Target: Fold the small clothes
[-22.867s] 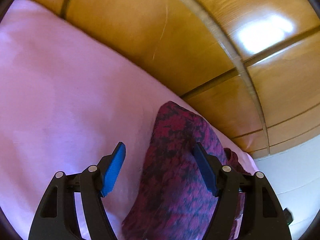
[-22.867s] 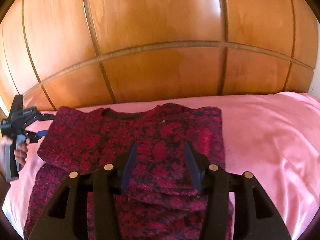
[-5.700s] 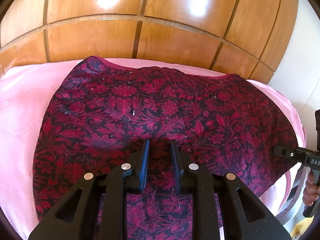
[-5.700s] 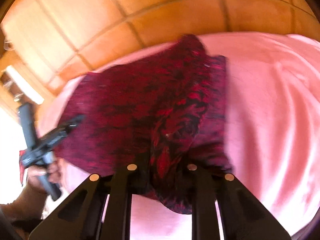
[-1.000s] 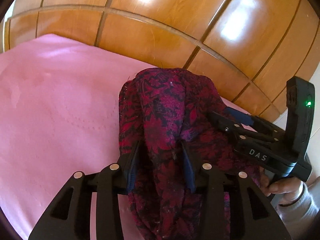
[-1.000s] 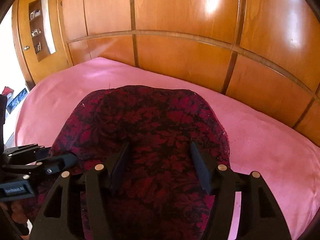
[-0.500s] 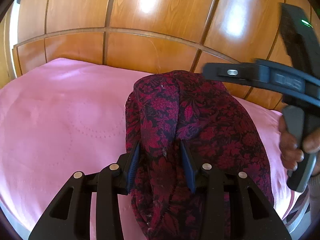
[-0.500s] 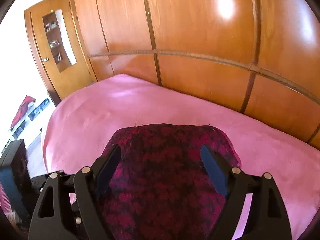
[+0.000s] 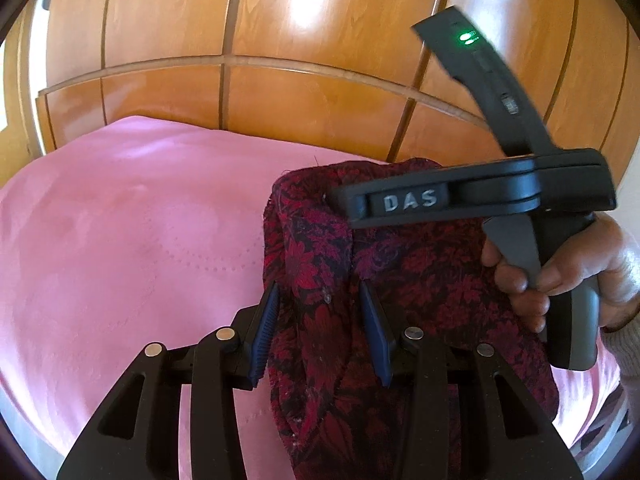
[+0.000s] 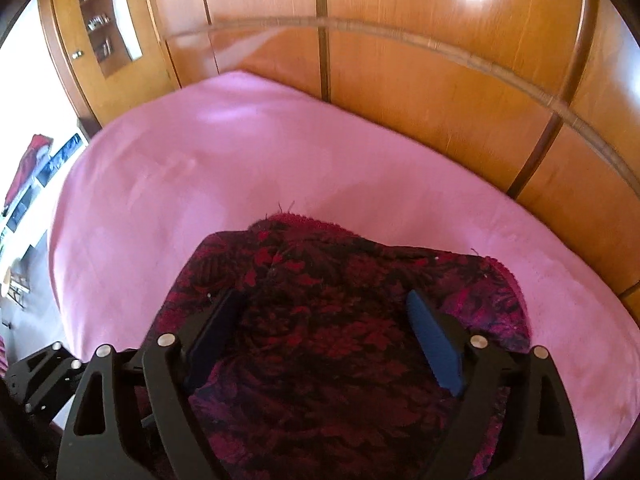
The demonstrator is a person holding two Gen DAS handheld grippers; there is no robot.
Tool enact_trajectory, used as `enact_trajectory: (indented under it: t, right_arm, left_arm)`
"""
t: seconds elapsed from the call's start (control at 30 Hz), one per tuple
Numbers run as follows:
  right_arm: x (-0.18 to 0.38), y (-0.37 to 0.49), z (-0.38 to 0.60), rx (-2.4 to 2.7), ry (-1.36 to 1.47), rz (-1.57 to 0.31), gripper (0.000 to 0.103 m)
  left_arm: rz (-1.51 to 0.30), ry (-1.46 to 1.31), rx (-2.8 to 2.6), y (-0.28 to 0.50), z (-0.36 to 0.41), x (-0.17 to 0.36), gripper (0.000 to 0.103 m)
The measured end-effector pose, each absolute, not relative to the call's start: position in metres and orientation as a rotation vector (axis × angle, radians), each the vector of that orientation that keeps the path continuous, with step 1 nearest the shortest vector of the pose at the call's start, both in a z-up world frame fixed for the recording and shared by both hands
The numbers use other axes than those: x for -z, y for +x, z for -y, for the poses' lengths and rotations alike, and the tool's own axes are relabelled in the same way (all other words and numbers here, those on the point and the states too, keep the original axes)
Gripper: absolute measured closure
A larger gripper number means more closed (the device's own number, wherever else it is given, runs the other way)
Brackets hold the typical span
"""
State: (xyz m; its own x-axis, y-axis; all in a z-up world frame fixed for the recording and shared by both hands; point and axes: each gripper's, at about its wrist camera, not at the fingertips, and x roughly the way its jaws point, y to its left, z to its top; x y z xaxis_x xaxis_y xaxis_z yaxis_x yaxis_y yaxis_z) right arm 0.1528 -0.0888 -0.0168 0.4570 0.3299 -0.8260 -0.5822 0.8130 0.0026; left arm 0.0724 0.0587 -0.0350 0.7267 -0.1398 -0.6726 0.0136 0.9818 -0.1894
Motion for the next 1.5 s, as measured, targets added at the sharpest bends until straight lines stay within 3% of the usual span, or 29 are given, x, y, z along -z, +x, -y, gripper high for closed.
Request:
enact_trajectory:
  t: [0.17,0.37,0.53,0.73,0.93,1.0,1.27,1.4,1.5]
  right_arm:
    - [0.005,0.141,0.093,-0.580,-0.285,-0.884,0.008]
    - [-0.028,0.103,0.171,-0.621,-0.019,-0.729,0.003]
    - [0.013,0.090,0.260,-0.604,0.256,-0.835,0.002]
    - [0.068,0.079,0.290,-0.763,0.533,-0.952,0.002]
    - [0.095,0.093,0.276,-0.869,0.612,-1.008,0.002]
    - [0.096,0.099,0.273,-0.888,0.619,-1.010,0.002]
    - [0.094,0.117,0.246,-0.937,0.517,-1.021,0.002]
    - [0.080,0.099,0.255,-0.938,0.513,-0.954,0.020]
    - [0.070,0.083,0.267,-0.941,0.507,-0.908,0.023]
  left_arm:
    - [-0.758,-0.208,0.062,0.069,-0.061,0.043,0.054]
    - [-0.764,-0.244,0.086,0.069,-0.070,0.047,0.054]
    - [-0.774,-0.282,0.123,0.073,-0.078,0.051,0.054]
    - [-0.786,-0.321,0.165,0.081,-0.089,0.055,0.054]
    - [-0.789,-0.337,0.216,0.084,-0.095,0.062,0.053]
    - [-0.792,-0.350,0.209,0.084,-0.098,0.064,0.046]
    - [-0.824,-0.615,0.315,0.089,-0.124,0.095,0.043]
    - [-0.788,-0.774,0.441,0.088,-0.127,0.108,0.047]
    - [-0.756,-0.781,0.496,0.084,-0.112,0.101,0.049]
